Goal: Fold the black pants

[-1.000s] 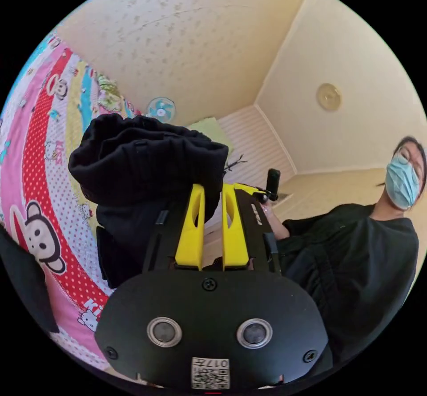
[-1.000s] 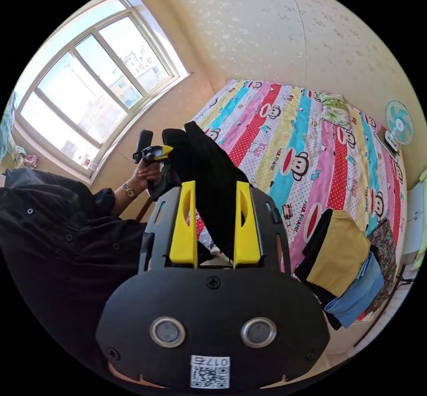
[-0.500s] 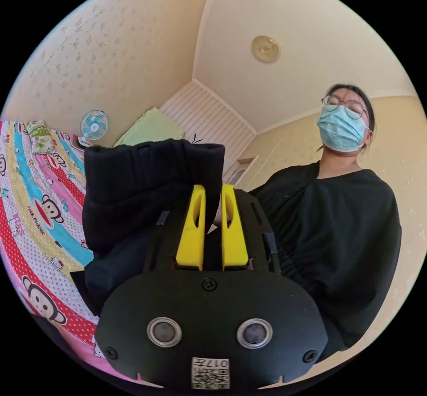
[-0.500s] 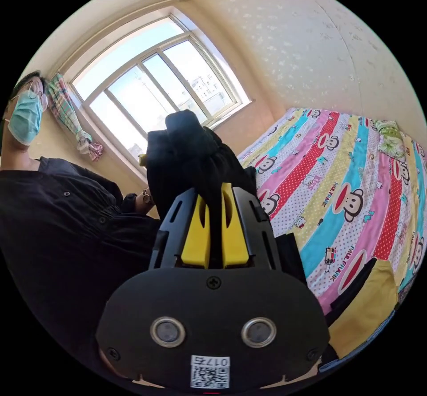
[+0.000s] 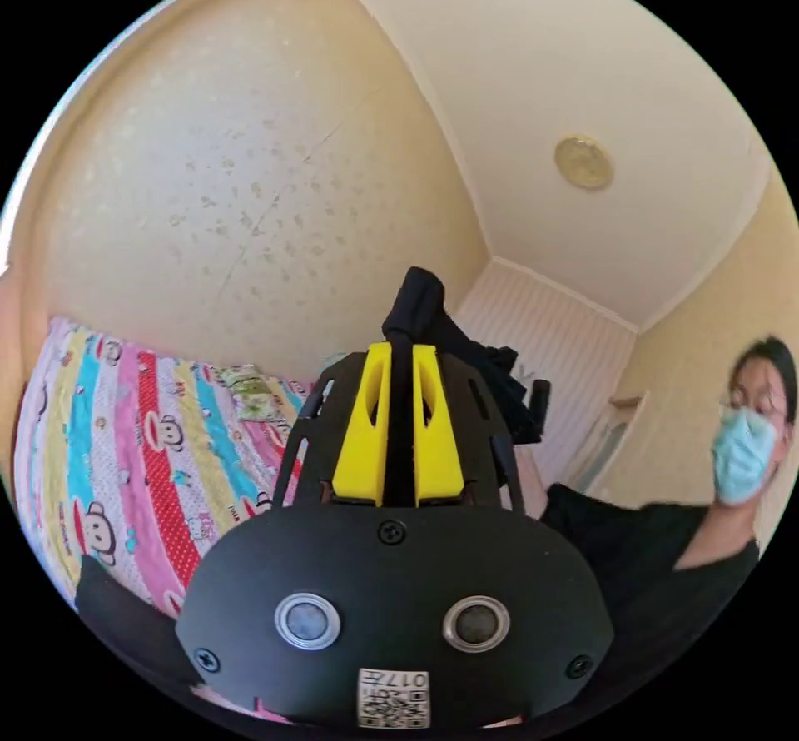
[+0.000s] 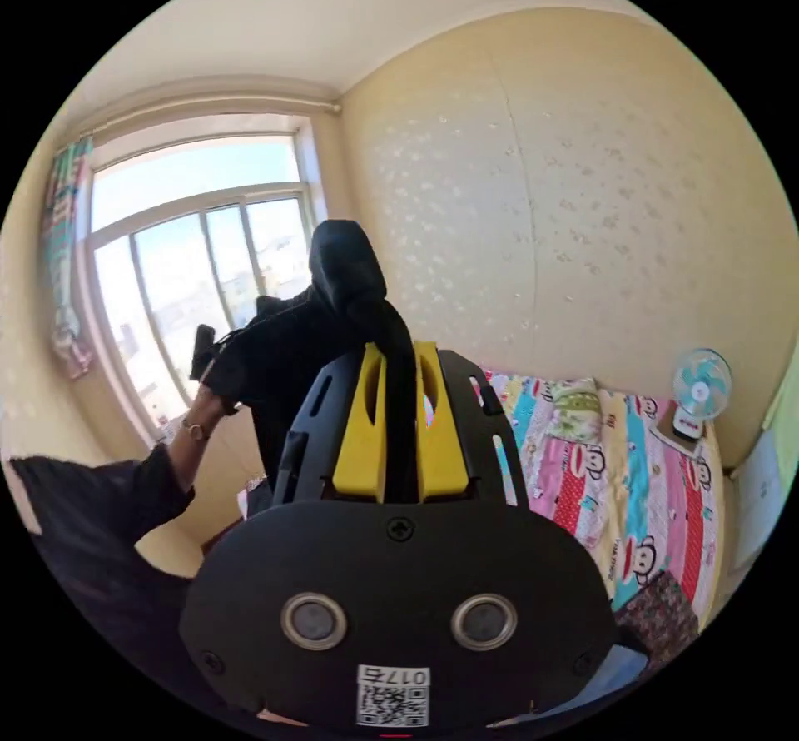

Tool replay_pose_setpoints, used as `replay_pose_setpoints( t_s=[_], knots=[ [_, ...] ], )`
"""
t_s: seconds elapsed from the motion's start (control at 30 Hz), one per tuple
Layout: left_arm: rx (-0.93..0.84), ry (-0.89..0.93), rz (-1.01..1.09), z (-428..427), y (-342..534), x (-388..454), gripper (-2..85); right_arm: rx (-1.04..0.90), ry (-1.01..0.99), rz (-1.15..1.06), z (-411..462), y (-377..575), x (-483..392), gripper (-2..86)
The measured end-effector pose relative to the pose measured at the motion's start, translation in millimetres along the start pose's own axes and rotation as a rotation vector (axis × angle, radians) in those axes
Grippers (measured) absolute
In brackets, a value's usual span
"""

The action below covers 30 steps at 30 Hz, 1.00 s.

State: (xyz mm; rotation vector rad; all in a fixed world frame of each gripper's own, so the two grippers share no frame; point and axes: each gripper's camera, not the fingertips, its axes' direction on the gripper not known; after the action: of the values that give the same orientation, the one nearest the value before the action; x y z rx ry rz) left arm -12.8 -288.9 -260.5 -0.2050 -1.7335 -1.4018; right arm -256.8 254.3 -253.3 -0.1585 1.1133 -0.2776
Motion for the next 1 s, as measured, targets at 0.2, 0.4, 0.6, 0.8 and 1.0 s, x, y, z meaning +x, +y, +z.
replay_pose_setpoints(
  t_s=[0.2,0.4,0.6,0.8,1.0],
  knots=[
    [-0.05,-0.103,0.002,35.7,42.2,-82.2,7.6,-0.216,0.197,0.084,52.8,17.8,66.5,6.2],
    [-0.467,-0.196,-0.202,78.1,226.8,-223.1,7.8,-0.509,0.177,0.203,73.4,216.1,122.3,3.6],
    [-0.805,-0.224,-0.428,116.2,350.5,-325.6,9.3,-0.604,0.028,0.633,28.1,346.5,207.7,2.7],
    [-1.059,-0.285,-0.516,158.5,424.2,-394.6,10.1,-0.627,0.016,0.718,-38.0,351.9,241.8,2.4],
    [-1.125,-0.3,-0.616,189.8,477.7,-460.8,11.3,-0.588,0.018,0.843,-127.1,329.8,296.9,2.3]
  ],
)
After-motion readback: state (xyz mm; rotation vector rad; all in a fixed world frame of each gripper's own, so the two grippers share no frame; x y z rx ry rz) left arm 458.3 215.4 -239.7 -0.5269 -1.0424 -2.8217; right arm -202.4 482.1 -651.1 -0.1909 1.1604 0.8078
